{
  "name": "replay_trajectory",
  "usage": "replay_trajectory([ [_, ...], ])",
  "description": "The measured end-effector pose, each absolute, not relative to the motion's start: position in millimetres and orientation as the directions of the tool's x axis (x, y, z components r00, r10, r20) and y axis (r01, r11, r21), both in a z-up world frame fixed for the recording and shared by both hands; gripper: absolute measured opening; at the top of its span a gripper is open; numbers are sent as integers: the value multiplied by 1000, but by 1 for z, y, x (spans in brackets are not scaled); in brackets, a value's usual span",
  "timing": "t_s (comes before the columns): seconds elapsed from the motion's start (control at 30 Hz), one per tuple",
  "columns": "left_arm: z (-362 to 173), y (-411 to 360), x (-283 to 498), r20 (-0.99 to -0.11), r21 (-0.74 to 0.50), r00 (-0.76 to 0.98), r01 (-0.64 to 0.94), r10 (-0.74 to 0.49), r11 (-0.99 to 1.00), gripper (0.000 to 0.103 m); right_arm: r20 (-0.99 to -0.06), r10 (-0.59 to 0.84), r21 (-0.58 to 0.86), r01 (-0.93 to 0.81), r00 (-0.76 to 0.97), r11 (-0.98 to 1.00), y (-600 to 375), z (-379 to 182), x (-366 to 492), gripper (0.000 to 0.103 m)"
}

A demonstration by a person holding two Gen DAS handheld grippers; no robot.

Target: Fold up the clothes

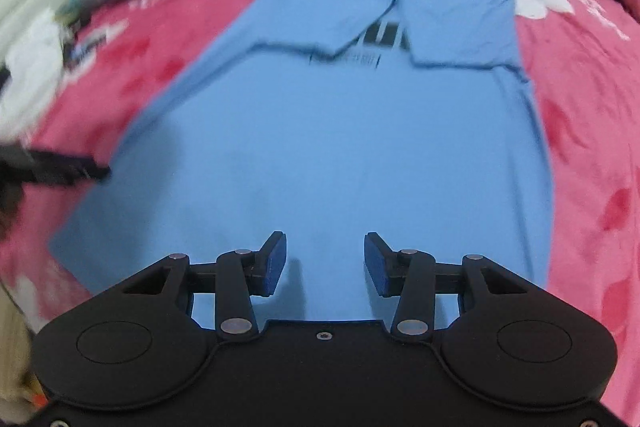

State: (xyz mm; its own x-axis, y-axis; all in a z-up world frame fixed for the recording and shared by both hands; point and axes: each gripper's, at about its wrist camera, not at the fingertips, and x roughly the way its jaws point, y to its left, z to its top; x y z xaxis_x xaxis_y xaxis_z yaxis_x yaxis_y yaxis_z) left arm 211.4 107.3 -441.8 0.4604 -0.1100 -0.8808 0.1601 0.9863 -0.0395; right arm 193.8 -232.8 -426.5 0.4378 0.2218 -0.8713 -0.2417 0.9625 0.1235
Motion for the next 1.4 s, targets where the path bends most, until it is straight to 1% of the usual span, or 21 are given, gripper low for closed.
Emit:
replay_trajectory([
  [0.13,-438,107,198,-884,-21,459,152,-90,988,50,-890,176,59,-276,421,959,-231,-447,174,43],
  [0.27,-436,108,177,-891,-13,448,135,-73,991,51,-900,144,24,-281,413,960,-243,-444,129,43],
  [0.43,-427,107,144,-901,11,432,122,-43,992,51,-905,124,45,-199,407,979,-266,-431,81,43],
  [0.6,-407,108,125,-896,20,443,97,-26,995,51,-873,130,98,-93,470,991,-290,-403,53,43],
  [0.73,-397,108,121,-890,25,457,84,-16,996,51,-845,133,137,-30,518,990,-310,-382,44,44],
  [0.77,-395,108,122,-888,24,460,82,-16,996,51,-841,131,139,-25,524,990,-314,-379,43,46],
  [0.87,-393,107,125,-885,24,465,83,-18,996,51,-833,128,148,-7,539,989,-329,-376,41,46],
  [1.2,-405,89,125,-909,-18,408,163,-84,986,52,-836,131,195,66,532,979,-367,-406,57,46],
  [1.4,-413,80,130,-918,13,389,231,-80,973,52,-846,130,195,74,517,978,-373,-416,73,48],
])
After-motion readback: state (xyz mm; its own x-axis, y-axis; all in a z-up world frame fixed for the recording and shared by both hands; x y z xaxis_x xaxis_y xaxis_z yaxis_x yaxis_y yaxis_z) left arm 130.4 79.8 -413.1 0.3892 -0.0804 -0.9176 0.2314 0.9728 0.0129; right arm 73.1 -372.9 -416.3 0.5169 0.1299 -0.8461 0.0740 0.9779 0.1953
